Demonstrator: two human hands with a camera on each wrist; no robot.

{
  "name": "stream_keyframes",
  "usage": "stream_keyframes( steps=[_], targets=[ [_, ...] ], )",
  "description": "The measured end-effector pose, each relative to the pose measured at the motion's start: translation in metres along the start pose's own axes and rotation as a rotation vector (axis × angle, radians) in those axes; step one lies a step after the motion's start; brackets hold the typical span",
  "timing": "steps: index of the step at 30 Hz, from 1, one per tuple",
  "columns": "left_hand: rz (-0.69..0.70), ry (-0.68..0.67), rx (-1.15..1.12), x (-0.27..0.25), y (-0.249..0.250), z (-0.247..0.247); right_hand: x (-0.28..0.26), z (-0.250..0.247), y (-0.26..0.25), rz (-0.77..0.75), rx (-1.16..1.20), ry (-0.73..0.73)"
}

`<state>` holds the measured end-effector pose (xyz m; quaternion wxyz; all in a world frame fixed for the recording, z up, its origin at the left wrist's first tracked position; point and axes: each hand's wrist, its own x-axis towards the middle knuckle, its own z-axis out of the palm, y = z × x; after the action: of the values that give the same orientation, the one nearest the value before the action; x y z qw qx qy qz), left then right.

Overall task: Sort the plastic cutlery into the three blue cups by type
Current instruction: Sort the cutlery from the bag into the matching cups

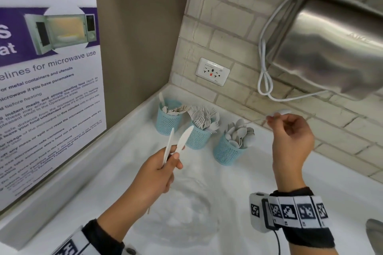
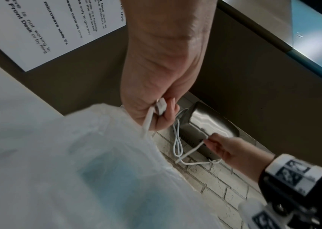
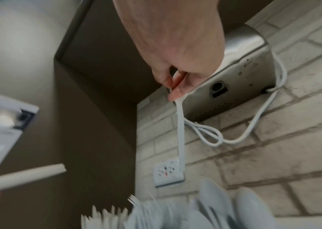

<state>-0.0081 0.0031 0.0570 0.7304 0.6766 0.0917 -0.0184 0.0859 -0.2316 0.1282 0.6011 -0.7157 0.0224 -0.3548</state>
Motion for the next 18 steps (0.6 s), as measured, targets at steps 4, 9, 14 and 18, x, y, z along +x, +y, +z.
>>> stream_keyframes(
  steps=[4,9,14,18],
  targets=[
    [-0.018,-0.002,-0.026,0.000,0.002,-0.002,0.003,-0.002,0.031,-0.045,-0.238,0.006],
    [-0.052,-0.011,-0.042,0.000,0.002,-0.003,-0.002,0.006,0.063,-0.024,-0.441,-0.100],
    [-0.130,-0.085,-0.122,-0.002,0.003,-0.005,-0.004,0.010,0.085,0.063,-0.758,-0.362],
    [-0.126,-0.139,-0.159,-0.003,0.005,-0.008,-0.025,0.023,0.060,-0.007,-0.580,-0.396]
  ],
)
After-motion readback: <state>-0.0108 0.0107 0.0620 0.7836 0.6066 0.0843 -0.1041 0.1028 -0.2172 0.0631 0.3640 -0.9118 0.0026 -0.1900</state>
